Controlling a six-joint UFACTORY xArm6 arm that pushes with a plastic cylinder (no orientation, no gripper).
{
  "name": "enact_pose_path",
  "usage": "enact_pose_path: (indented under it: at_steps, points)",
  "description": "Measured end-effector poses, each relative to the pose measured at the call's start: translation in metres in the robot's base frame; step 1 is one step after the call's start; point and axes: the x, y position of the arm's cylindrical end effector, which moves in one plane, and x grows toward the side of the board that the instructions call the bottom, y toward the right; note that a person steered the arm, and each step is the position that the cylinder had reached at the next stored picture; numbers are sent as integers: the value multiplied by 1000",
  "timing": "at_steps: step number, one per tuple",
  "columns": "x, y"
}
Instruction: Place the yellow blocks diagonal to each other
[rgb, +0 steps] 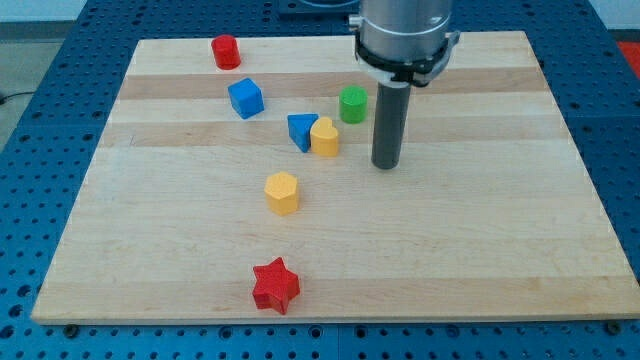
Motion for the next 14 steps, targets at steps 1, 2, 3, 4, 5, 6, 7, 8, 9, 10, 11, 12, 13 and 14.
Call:
enact_pose_path:
  at_steps: [1, 2, 3, 4, 5, 6, 7, 8, 9, 10, 11, 12, 13, 14]
  points:
    - [-19, -1]
    - [-33, -33]
    - [-54, -72]
    - [-44, -99]
    - [-1, -47]
    - [28, -32]
    - [32, -48]
    - [-8, -117]
    - [-32, -161]
    - [-2, -156]
    - [61, -109]
    - [100, -70]
    - [122, -3]
    - [142, 94]
